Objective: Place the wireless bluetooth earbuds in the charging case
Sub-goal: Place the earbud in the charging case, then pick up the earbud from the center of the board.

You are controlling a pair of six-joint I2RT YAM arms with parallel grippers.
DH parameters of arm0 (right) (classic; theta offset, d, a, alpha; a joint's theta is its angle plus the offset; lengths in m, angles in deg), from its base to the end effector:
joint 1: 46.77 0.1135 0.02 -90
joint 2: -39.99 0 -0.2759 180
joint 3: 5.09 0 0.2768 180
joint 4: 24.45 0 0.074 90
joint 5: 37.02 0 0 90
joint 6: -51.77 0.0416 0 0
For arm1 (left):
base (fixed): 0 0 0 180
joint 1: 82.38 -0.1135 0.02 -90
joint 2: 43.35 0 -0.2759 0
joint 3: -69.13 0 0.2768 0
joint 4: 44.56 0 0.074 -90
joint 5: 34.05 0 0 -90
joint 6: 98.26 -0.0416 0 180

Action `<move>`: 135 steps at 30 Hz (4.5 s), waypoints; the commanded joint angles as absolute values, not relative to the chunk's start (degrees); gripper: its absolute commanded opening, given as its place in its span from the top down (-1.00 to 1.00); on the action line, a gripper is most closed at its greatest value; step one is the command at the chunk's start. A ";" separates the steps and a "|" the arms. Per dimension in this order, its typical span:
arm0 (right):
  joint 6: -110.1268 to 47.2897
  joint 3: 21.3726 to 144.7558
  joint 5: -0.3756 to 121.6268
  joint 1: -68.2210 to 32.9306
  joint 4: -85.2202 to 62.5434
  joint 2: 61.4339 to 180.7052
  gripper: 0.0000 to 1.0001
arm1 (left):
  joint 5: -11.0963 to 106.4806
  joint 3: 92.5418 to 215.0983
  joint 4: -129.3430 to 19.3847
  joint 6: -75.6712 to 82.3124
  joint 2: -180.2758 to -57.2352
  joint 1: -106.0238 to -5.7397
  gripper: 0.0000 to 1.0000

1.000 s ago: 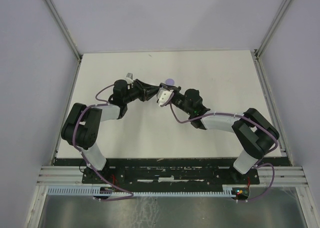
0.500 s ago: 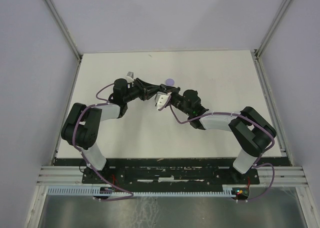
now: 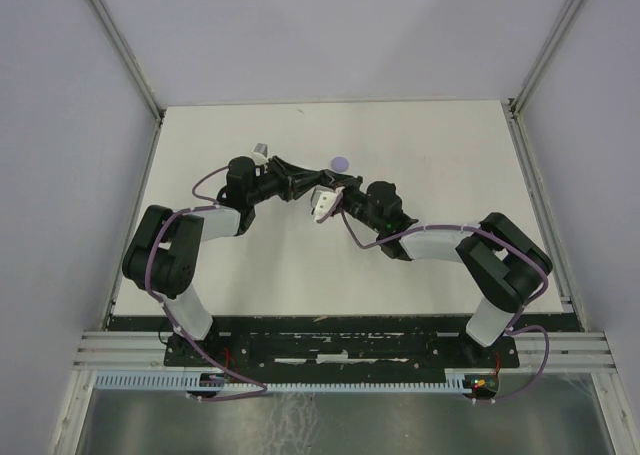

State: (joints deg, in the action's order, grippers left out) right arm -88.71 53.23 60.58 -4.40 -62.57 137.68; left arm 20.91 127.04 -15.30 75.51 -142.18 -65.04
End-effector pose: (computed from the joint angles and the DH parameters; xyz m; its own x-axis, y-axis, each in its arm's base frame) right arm 0.2816 0.2643 0.2088 0.5804 -0.5055 -0.6384 -0.4997 0.3980 -0.7694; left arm 0.3531 -0.1353 0.1830 -0.7971 -0.6038 0.0091 -0.1071 0.1265 -0.9862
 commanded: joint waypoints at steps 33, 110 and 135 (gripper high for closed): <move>-88.67 51.02 62.34 -4.24 -65.23 135.39 0.97 | 19.32 130.59 -12.04 78.99 -141.99 -64.95 0.94; -25.44 87.57 29.19 -17.48 34.16 137.79 -0.77 | 13.21 129.94 -3.69 72.53 -145.45 -66.71 0.94; -25.40 85.12 36.03 -17.47 29.11 150.12 -0.99 | 12.09 128.97 -2.85 72.86 -144.80 -66.82 0.94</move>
